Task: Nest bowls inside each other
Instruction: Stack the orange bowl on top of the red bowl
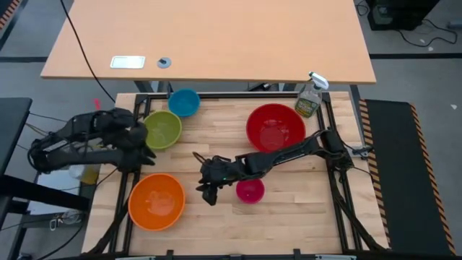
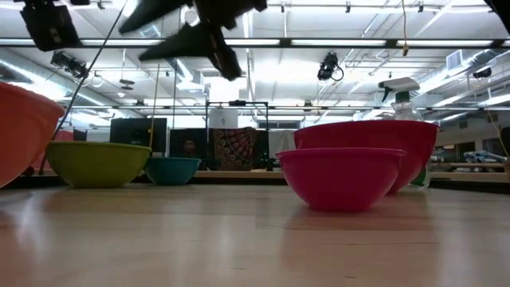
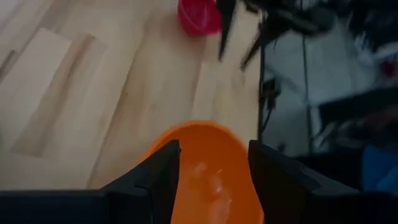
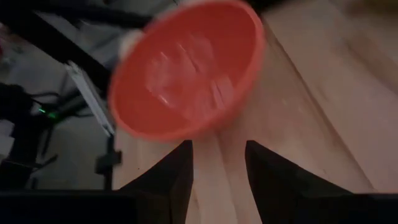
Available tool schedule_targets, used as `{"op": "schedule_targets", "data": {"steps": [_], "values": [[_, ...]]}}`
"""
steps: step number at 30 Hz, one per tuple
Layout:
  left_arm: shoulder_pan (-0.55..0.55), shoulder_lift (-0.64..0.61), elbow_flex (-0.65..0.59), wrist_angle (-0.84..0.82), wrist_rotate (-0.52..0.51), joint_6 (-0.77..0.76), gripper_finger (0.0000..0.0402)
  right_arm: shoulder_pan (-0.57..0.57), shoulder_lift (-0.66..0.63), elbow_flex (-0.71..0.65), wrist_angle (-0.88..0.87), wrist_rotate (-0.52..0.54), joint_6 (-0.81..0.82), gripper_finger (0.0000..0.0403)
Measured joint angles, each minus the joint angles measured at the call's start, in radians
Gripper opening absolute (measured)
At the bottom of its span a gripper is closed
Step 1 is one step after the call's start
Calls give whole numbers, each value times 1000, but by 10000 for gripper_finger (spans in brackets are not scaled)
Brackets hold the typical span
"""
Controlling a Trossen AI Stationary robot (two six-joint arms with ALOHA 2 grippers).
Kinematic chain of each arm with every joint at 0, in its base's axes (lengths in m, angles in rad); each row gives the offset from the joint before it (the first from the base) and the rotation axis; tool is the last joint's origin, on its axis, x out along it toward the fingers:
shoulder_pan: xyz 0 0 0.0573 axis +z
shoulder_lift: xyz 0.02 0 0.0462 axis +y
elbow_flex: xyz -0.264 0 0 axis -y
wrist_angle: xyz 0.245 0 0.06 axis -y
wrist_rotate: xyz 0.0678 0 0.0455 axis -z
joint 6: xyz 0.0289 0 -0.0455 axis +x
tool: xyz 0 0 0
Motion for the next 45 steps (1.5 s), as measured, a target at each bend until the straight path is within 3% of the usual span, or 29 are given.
{"op": "schedule_targets", "data": {"steps": [10, 15, 19, 31, 38, 41, 45], "values": [[-258, 239, 0, -13, -170, 280, 192, -32, 0, -13, -92, -32, 3, 193], [-391, 370, -1, -21, -219, 279, 192, -34, 0, -13, -101, -79, -16, 196], [-463, 430, -23, -19, -321, 265, 192, -20, 0, -13, -130, -74, -57, 195], [-478, 374, -214, 76, -465, 133, 192, 16, 0, -13, -144, -56, -109, 194], [-479, 393, -243, 87, -418, 119, 189, 15, 0, -13, -125, -56, -134, 194], [-479, 420, -243, 80, -405, 76, 166, 14, 0, -13, -113, -56, -139, 194], [-479, 467, -243, 74, -403, 48, 97, 9, 0, -13, -102, -56, -143, 194]]}}
